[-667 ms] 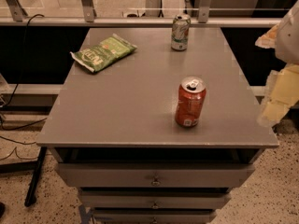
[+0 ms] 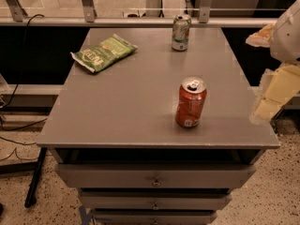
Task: Knock coke can over
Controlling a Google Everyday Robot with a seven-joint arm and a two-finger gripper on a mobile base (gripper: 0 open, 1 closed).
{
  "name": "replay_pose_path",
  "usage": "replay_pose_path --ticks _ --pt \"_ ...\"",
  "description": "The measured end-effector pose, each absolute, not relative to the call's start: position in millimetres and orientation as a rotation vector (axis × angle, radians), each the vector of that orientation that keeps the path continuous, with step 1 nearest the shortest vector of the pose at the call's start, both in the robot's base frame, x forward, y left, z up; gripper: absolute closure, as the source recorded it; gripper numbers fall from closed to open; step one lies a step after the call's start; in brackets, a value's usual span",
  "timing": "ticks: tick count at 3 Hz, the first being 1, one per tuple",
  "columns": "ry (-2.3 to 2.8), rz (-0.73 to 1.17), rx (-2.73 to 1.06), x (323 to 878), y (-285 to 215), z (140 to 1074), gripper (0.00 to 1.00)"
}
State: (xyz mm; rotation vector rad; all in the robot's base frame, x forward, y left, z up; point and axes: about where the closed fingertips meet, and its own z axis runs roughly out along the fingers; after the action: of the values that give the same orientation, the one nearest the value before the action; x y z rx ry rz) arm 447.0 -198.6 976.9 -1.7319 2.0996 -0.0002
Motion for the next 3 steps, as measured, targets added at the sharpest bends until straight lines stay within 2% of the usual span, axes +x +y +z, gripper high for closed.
replay_pose_path --ticks 3 --pt "1.632 0.579 -1.626 492.0 -114.5 923.6 0.00"
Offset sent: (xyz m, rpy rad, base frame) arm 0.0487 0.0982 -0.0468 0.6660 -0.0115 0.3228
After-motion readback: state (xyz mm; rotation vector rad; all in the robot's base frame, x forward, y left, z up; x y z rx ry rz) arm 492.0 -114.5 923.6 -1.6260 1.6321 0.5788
